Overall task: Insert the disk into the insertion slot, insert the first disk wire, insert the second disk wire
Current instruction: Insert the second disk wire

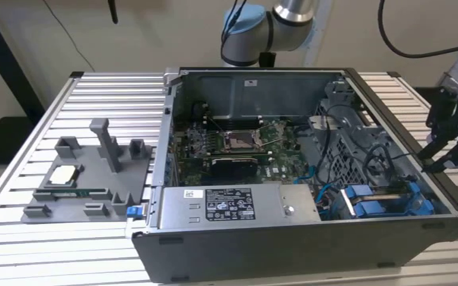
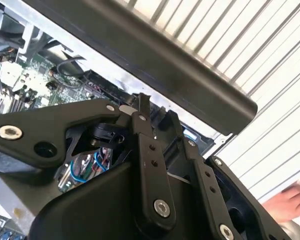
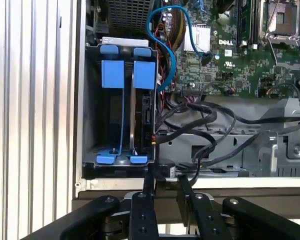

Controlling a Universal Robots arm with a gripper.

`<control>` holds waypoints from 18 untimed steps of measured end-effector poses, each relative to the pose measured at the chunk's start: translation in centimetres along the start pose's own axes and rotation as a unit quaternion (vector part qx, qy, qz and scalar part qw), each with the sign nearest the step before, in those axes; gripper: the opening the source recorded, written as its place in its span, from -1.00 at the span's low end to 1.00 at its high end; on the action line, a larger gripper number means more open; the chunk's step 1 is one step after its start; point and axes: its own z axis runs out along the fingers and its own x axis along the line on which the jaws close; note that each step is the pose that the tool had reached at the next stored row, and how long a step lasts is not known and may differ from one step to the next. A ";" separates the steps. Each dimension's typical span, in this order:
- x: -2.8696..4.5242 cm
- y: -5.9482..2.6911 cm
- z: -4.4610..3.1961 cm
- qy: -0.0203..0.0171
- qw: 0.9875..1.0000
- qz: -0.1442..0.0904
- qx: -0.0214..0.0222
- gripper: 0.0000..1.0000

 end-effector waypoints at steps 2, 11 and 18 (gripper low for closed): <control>0.06 0.00 0.02 -0.001 1.000 0.004 0.000 -0.34; 0.52 -0.03 0.67 -0.001 1.000 0.020 0.004 -0.53; 0.76 -0.04 1.00 -0.003 1.000 0.030 0.007 -0.64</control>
